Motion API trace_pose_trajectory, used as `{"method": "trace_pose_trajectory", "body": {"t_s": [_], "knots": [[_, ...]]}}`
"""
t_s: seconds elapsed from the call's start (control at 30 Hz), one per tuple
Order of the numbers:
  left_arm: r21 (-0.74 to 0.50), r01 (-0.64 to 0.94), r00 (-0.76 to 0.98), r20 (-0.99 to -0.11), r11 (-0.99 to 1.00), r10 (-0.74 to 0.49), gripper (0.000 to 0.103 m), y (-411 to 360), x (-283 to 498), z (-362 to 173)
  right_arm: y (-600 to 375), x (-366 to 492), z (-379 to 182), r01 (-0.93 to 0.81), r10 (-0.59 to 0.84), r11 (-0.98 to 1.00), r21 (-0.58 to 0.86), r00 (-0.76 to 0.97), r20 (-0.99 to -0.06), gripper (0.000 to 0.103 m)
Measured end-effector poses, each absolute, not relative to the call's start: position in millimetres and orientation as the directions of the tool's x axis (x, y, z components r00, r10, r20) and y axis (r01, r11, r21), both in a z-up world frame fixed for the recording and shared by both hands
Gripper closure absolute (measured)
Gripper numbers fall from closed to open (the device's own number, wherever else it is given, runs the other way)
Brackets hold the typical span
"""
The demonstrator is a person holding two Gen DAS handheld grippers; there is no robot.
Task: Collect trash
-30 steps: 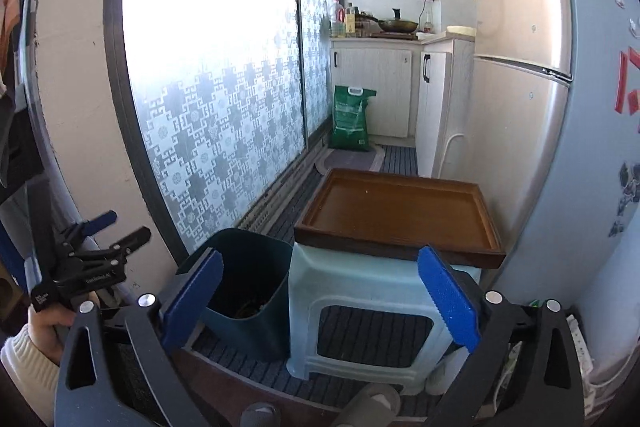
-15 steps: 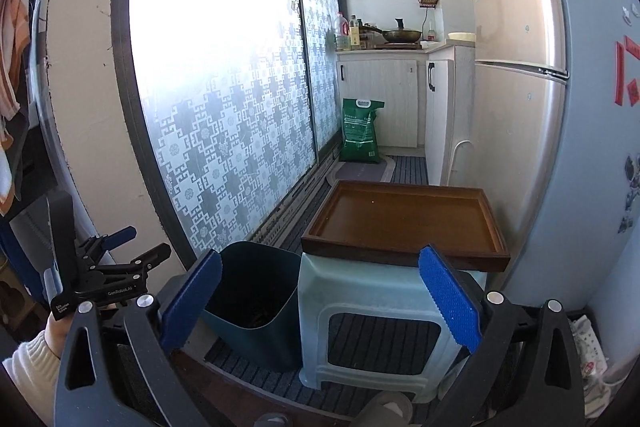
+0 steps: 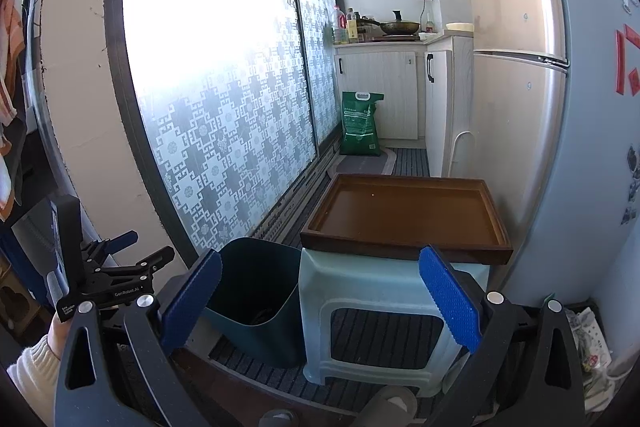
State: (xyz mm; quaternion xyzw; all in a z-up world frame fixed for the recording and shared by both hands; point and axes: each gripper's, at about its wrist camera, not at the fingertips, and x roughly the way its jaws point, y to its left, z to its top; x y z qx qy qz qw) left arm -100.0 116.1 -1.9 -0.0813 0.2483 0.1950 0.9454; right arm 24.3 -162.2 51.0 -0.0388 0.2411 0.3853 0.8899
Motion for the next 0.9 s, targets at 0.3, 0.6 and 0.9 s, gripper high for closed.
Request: {"method": "trace_pose_trajectory", "body": {"t_s": [0.3,0.6,0.9], "knots": [[-0.055,-0.412,0.8,-0.5,0.91,0.332,0.003,115.8,-100.0,-1.8,-162.0,24.4,51.0,-0.706,0.666,0.699,0.113,0.586,-0.462,0.003],[-0.058,-0.415,0.8,-0.5,0.908,0.333,0.003,116.0,-100.2,-1.6,-162.3,24.8,51.0,-0.706,0.666,0.699,0.112,0.586,-0.462,0.003],[-0.067,-0.415,0.8,-0.502,0.907,0.329,0.003,115.4,-100.4,0.1,-162.3,25.0,51.0,-0.706,0.665,0.699,0.111,0.586,-0.462,0.003]]}}
